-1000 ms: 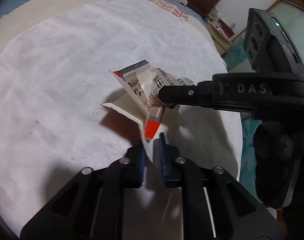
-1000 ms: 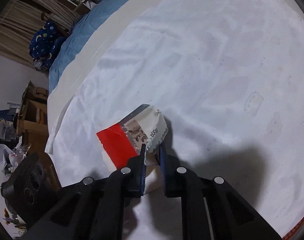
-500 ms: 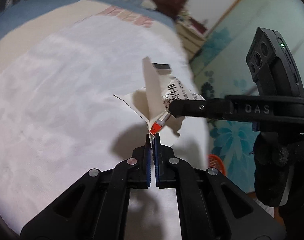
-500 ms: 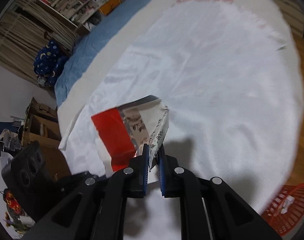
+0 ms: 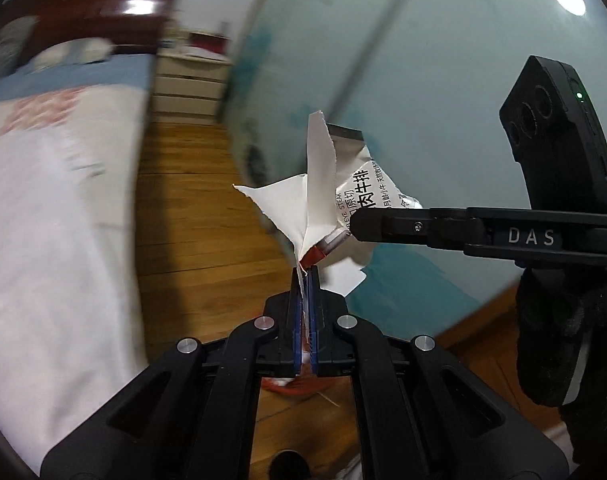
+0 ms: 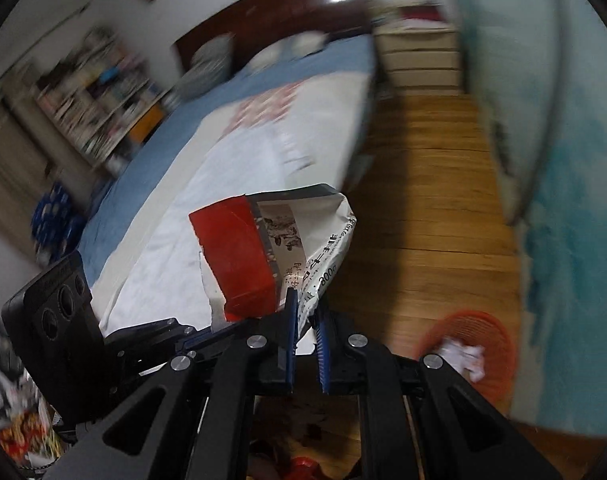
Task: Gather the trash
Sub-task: 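Carry the carton to the orange basket and open both tools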
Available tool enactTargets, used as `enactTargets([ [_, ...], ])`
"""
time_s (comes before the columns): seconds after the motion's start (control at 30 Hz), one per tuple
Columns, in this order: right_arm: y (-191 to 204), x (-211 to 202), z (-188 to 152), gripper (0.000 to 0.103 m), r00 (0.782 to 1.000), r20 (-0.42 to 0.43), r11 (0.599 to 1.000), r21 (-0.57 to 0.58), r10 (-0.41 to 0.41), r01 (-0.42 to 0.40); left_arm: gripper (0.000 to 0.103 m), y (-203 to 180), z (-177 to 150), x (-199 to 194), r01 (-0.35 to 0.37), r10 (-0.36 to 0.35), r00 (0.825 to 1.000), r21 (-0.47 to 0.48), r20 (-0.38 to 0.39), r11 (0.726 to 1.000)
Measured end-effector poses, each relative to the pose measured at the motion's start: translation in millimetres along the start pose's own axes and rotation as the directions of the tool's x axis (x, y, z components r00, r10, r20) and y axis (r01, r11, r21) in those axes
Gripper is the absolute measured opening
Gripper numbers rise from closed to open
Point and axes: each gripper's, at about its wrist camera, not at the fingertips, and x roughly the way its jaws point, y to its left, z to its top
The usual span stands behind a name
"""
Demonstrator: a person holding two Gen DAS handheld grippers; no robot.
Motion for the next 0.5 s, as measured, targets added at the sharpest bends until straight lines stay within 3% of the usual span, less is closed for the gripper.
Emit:
enactTargets([
  [0.13,-83.4,-40.2,-32.5,0.011,0.998,0.041,0.994,0.106,-0.039,0.034,0.002,-61.4,-6.9,58.0,0.017,-0.009,0.997,0.112,-0.075,0.994],
  [0.23,-141.4,-43.4,-65.6,0.011,0.998,0.044,0.983,0.177,-0.052,0.043,0.002,-76.1,-28.9,98.8,0.047,-0.027,0.987,0.123,-0.157,0.991],
  [0.37,-205.2,-13.5,-118.9,0.011,0.999,-0.019,0.961,0.272,-0.05,0.053,0.002,-79.1,-70.9,155.5,0.05,-0.019,0.972,0.131,-0.234,0.99],
  [0.5,-249.9,32.5,-163.5,0.011,0.994,-0.106,0.935,0.349,-0.031,0.067,0.002,-68.9,-105.2,206.5,0.054,-0.013,0.941,0.114,-0.337,0.992],
])
